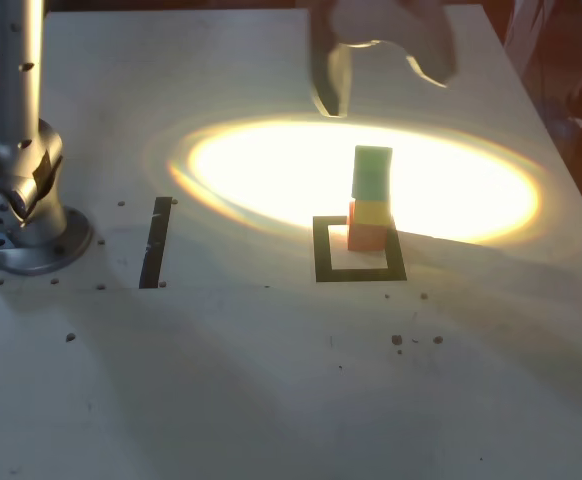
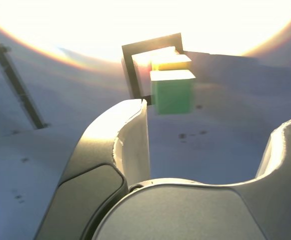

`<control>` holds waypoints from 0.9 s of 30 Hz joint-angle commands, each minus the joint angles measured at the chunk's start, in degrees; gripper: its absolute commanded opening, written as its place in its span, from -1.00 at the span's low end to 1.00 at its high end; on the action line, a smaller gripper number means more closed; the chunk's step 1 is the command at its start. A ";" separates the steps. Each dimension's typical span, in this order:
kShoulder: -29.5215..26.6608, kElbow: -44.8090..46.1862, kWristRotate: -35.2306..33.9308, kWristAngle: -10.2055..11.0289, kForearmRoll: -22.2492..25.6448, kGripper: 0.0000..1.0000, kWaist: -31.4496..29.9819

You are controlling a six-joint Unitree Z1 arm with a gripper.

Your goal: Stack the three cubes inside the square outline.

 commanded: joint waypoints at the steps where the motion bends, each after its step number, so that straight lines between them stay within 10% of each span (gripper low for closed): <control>1: -4.85 4.97 -0.01 0.11 0.88 0.99 -0.11; 13: -27.49 46.10 -0.81 -1.20 -13.14 0.99 -0.07; 27: -33.00 70.39 -0.30 1.43 -26.11 0.99 2.25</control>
